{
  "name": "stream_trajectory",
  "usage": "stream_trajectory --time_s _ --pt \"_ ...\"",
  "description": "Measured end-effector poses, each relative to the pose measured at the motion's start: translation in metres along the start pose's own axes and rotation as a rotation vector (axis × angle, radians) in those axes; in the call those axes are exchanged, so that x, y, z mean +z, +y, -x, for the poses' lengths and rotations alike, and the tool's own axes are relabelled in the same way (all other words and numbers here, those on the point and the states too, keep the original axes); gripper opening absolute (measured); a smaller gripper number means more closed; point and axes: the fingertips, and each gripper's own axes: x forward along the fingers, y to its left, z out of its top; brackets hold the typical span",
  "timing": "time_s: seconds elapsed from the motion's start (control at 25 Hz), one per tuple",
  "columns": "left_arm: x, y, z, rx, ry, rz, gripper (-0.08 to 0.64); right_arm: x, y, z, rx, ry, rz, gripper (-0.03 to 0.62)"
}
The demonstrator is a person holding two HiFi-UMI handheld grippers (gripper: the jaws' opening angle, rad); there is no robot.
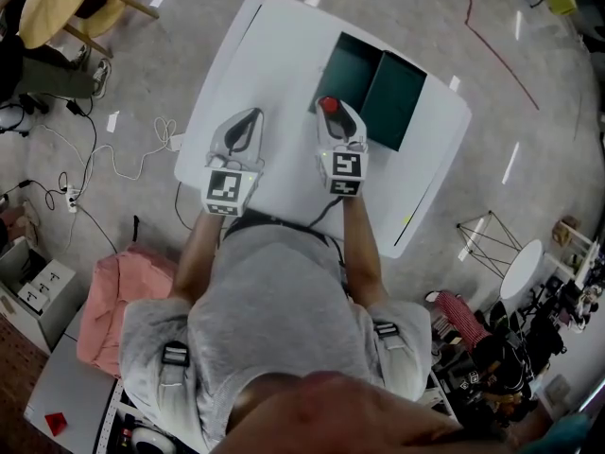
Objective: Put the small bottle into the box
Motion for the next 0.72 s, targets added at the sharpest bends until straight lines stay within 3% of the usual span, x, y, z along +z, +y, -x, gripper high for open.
stream_trajectory --time_s 0.72 --pt "-0.025 0.012 0.000 0.033 0.044 0.022 0.011 -0.032 0.000 -0.023 0.014 0.090 -0.020 0.146"
